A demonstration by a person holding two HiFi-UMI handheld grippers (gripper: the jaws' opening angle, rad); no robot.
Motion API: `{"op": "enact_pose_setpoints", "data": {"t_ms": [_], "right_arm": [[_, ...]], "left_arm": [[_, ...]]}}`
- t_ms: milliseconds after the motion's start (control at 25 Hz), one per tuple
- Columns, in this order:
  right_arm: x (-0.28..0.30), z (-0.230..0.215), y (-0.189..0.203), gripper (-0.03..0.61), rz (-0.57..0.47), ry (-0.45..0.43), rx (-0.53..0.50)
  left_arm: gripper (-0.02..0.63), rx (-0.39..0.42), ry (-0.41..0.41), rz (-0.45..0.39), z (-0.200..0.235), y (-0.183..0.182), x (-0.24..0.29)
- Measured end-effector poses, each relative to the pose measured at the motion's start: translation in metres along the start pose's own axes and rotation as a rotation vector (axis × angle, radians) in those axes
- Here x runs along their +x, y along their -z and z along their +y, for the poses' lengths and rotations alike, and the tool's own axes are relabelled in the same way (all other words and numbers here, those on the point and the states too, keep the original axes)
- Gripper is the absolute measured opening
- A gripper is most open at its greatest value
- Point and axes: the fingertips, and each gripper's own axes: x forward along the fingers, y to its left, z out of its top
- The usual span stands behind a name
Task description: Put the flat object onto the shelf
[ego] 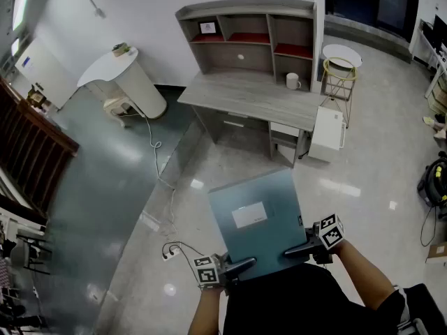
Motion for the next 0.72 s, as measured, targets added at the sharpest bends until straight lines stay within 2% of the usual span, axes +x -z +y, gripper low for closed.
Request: {"op": "enact_pose_setpoints", "data": {"t_ms": [440,720], "right_arm": [[0.010,-0.021,0.000,0.273,-0.016,-0.034,0.076],[0.043,-0.049,-0.033,0.275,-0.049,-0.010,0.119]], "left_arm": [[0.295,-0.068,-0.028,0.000,0.017,-0.004,-0.011],[0.295,-0.087,-0.013,0.004,0.050,-0.038,-0.039]]}}
